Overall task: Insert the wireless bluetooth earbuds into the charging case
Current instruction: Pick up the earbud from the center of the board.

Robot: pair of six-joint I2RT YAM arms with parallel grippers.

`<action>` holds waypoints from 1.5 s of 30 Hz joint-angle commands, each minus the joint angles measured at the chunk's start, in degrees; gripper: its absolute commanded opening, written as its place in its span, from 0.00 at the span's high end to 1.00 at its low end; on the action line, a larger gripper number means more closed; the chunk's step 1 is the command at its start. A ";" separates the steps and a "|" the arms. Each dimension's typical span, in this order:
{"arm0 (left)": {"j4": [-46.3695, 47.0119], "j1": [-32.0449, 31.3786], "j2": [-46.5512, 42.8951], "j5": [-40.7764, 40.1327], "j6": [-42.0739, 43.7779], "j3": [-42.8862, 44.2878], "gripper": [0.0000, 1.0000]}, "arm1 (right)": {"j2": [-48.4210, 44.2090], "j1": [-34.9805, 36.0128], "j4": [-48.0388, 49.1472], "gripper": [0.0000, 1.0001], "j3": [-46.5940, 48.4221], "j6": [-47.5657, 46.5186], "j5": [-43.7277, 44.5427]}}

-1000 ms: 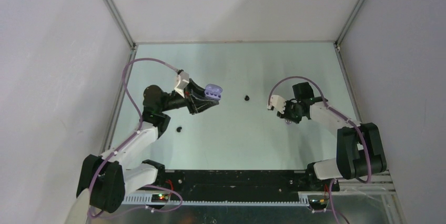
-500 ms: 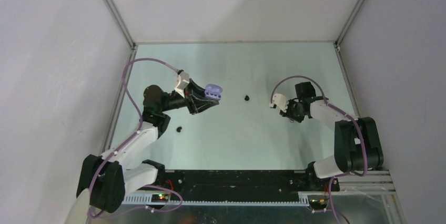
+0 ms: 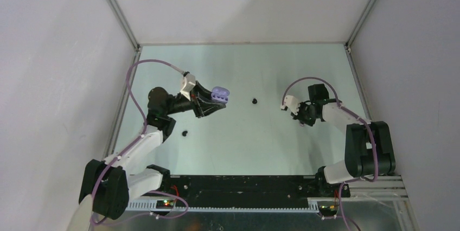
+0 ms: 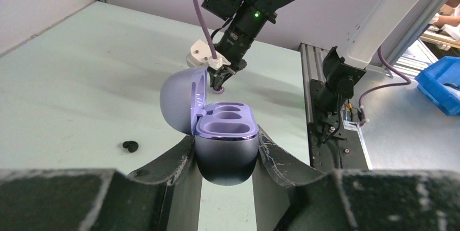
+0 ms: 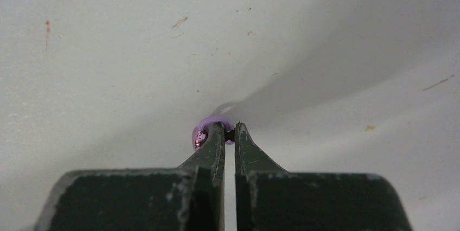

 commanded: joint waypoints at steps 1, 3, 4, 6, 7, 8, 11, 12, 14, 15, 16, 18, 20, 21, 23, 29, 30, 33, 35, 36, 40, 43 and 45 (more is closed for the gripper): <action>0.33 -0.22 -0.24 1.09 1.74 2.94 1.00 | -1.92 -0.32 -3.10 1.00 1.91 0.26 -4.99; 0.38 -0.29 -0.25 1.17 1.81 2.90 1.00 | -3.77 -0.37 -3.65 1.00 2.34 0.62 -6.92; 0.39 -0.32 -0.22 1.19 1.74 2.94 1.00 | -4.41 -0.47 -4.15 1.00 2.75 0.94 -8.63; 0.40 -0.42 0.00 1.58 1.64 3.01 1.00 | -6.71 -0.59 -4.99 1.00 3.35 1.48 -11.67; 0.39 -0.46 0.25 2.03 1.57 3.07 1.00 | -8.51 -0.66 -5.41 1.00 3.88 1.99 -13.86; 0.40 -0.67 0.39 2.28 1.44 3.22 1.00 | -9.42 -0.67 -5.71 1.00 4.20 2.27 -15.02; 0.34 -1.35 1.28 3.80 1.08 3.62 1.00 | -14.32 -0.67 -6.74 1.00 6.25 4.43 -21.13; 0.28 -1.75 1.38 4.23 1.00 3.78 1.00 | -16.49 -0.63 -6.69 1.00 6.62 4.85 -22.52; -0.08 -2.45 1.89 5.21 1.10 4.00 1.00 | -20.32 -0.49 -5.93 1.00 7.16 6.05 -26.75; -0.27 -2.66 2.20 5.59 1.22 4.13 1.00 | -21.70 -0.13 -4.85 1.00 7.22 6.87 -29.34; -0.90 -3.24 2.37 6.46 1.50 4.39 1.00 | -24.41 0.21 -4.20 1.00 7.23 7.34 -30.54; -2.20 -4.15 3.11 7.70 2.14 4.97 1.00 | -27.49 2.45 -1.55 1.00 7.51 9.49 -33.09; -3.40 -5.06 3.94 9.18 2.51 5.64 1.00 | -26.67 5.02 -4.65 1.00 12.29 10.24 -35.40; -3.78 -5.66 4.67 9.63 2.55 6.08 1.00 | -26.11 6.03 -7.43 1.00 16.02 10.44 -36.41; -4.52 -6.35 5.92 11.04 2.28 6.77 1.00 | -24.89 9.43 -9.64 1.00 20.82 10.97 -36.40; -4.89 -8.68 9.67 17.20 1.32 8.26 1.00 | -19.43 15.07 -19.18 1.00 35.91 11.78 -42.63; -4.97 -8.94 10.03 17.64 1.37 8.33 1.00 | -19.10 15.19 -20.09 1.00 38.54 12.92 -44.91; -7.46 -10.25 10.33 19.21 2.92 9.13 1.00 | -17.25 15.38 -22.03 1.00 42.61 14.12 -49.53; -12.32 -10.98 10.33 19.90 5.90 10.28 1.00 | -16.32 16.21 -23.91 1.00 44.13 13.34 -52.02; -15.05 -11.19 10.18 20.13 7.79 10.92 1.00 | -16.05 17.23 -24.92 1.00 44.70 12.56 -52.56; -50.02 -11.84 10.96 22.35 41.66 19.28 1.00 | -14.98 21.07 -27.07 1.00 45.26 10.29 -52.57; -89.46 -11.83 14.82 24.72 67.83 30.83 1.00 | -13.97 22.59 -28.04 1.00 45.40 8.82 -55.36; -107.40 -11.84 19.76 25.11 84.16 36.50 1.00 | -13.16 23.76 -28.18 1.00 46.04 9.23 -57.03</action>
